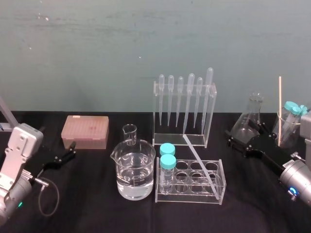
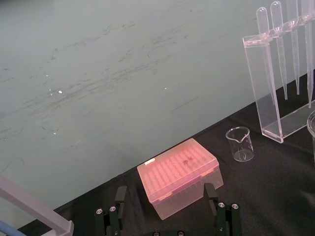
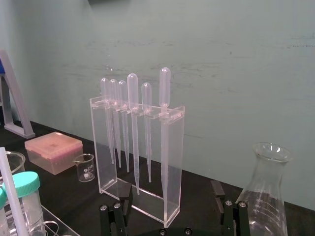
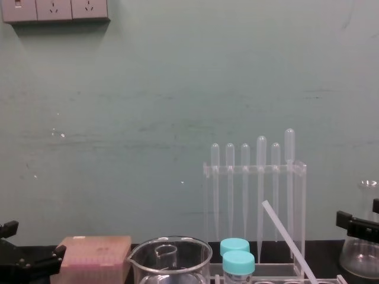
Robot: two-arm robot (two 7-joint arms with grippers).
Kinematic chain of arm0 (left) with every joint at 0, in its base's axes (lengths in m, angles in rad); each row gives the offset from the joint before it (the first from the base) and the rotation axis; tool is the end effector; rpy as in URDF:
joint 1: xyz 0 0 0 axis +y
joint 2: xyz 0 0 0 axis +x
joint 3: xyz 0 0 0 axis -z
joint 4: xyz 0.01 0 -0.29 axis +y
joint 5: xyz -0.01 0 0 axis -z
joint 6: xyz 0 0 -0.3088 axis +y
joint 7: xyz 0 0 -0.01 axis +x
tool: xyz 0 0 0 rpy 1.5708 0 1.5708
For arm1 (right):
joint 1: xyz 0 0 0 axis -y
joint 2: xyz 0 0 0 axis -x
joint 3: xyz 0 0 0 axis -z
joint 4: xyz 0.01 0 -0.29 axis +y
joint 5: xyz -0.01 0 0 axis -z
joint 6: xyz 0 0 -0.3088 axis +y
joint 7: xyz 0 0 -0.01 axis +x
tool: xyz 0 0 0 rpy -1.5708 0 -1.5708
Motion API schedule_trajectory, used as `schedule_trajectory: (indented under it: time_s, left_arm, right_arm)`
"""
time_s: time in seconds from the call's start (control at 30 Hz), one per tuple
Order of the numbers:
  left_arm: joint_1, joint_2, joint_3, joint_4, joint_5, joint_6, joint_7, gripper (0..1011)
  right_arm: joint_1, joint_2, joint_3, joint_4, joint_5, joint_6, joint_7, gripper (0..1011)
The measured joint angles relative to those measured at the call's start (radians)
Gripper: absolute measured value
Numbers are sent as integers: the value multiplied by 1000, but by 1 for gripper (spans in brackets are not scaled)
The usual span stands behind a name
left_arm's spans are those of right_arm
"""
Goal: Pick up the stirring rod with one hand, then place it down.
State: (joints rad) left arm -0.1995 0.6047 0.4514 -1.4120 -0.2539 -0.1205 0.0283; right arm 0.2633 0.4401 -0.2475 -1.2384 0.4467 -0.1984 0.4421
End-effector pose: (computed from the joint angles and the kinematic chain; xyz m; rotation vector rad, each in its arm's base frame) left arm 0.3581 0.0827 -0.3023 0.3045 -0.2850 1.2480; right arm 0.3919 -0.1035 -0.3038 -0.0005 -0.0716 -1.0503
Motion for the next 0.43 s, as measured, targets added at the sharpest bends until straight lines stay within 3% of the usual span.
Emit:
schedule_trajectory:
  time_s: [0.43]
  left_arm:
    - [0,0,0,0,0,0,0,1000]
  right_arm:
    - [0,0,0,0,1,-2,0,1000]
